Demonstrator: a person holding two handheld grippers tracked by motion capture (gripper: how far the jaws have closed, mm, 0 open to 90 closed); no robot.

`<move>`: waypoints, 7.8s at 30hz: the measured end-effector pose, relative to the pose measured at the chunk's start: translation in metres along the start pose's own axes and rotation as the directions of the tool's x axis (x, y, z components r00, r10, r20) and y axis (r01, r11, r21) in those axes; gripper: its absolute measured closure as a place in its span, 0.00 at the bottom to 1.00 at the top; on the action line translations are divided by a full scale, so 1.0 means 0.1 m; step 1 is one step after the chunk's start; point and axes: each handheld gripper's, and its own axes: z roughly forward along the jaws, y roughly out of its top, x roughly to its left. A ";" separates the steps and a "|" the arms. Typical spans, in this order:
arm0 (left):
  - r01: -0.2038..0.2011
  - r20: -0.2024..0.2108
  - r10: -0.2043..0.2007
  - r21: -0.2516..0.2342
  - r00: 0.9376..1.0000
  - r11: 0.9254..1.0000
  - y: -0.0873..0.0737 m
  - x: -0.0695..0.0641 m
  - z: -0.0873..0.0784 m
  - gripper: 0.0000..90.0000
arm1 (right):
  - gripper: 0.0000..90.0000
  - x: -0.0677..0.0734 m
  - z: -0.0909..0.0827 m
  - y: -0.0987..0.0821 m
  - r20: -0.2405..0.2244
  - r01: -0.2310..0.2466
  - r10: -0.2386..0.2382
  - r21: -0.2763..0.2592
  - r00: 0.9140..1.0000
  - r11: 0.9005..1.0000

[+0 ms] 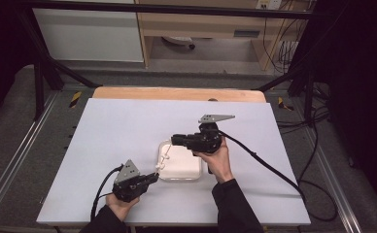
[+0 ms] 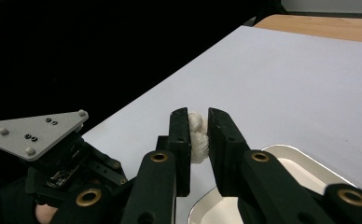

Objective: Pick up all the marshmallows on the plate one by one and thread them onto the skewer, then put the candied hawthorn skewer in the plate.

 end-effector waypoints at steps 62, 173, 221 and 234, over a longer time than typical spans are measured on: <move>-0.023 -0.007 0.023 0.063 1.000 0.998 0.01 -0.05 0.04 0.98 | 0.93 0.07 0.07 -0.17 -0.089 0.025 -0.019 0.067 0.996 0.997; 0.051 -0.007 -0.050 0.240 0.999 0.969 0.57 0.18 0.37 0.97 | 0.00 -0.67 -1.28 -1.35 0.388 0.085 -0.136 0.145 0.911 0.986; -0.006 -0.072 0.033 0.342 0.997 0.940 0.57 0.16 0.56 0.45 | 0.00 -0.70 -1.34 -1.39 0.406 0.078 -0.133 0.150 0.904 0.986; 0.002 -0.103 0.027 0.273 0.994 0.962 0.41 0.33 0.16 0.18 | 0.00 -0.70 -1.34 -1.40 0.406 0.070 -0.129 0.158 0.905 0.985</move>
